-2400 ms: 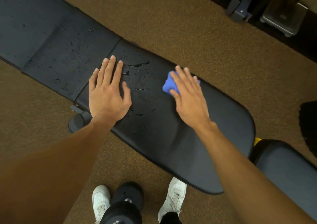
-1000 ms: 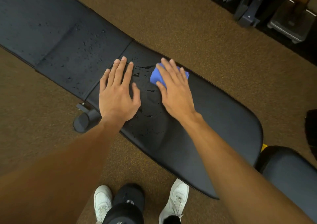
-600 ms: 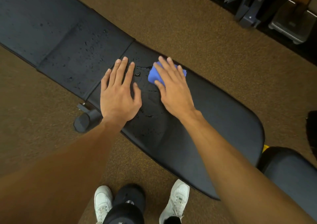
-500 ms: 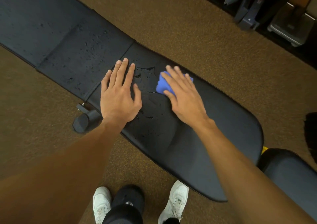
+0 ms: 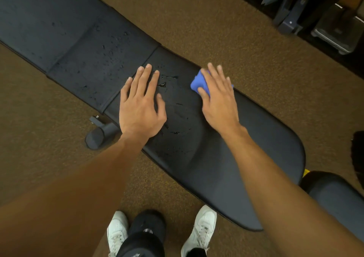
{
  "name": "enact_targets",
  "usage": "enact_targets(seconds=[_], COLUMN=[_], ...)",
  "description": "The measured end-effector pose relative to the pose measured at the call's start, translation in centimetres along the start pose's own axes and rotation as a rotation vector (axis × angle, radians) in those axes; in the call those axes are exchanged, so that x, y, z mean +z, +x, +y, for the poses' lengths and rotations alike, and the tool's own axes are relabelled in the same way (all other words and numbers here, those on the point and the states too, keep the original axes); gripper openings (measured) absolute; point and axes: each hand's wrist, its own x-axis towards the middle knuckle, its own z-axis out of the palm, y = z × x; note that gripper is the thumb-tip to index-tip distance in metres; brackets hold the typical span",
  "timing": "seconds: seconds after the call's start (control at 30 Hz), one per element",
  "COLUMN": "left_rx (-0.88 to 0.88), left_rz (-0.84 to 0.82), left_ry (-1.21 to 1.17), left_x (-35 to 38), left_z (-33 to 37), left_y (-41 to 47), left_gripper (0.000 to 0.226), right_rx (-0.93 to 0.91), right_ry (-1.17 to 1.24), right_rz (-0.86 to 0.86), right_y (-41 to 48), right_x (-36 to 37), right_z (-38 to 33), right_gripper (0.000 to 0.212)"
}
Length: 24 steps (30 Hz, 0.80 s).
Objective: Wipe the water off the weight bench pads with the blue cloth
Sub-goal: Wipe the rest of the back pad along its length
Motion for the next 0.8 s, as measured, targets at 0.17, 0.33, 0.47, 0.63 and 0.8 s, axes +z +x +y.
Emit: enact_targets(seconds=[0.17, 0.33, 0.47, 0.63, 0.8], left_rx=[0.001, -0.003, -0.005, -0.009, -0.046], left_rz=[-0.02, -0.018, -0.024, -0.044, -0.024], left_ry=[0.005, 0.005, 0.012, 0.032, 0.0], left_x=[0.0, 0.0, 0.0, -0.1, -0.1], left_z=[0.0, 0.0, -0.1, -0.2, -0.4], left_y=[0.0, 0.0, -0.1, -0.1, -0.2], left_gripper=[0.059, 0.059, 0.058, 0.059, 0.057], right_rx=[-0.113, -0.147, 0.047, -0.249, 0.02], right_ry=[-0.015, -0.059, -0.053, -0.079, -0.054], right_rz=[-0.038, -0.085, -0.01, -0.117, -0.075], right_y=[1.7, -1.1, 2.4, -1.2, -0.2], right_x=[1.5, 0.2, 1.5, 1.2, -0.2], right_z=[-4.0, -0.7, -3.6, -3.8, -1.6], right_gripper=[0.054, 0.055, 0.056, 0.057, 0.056])
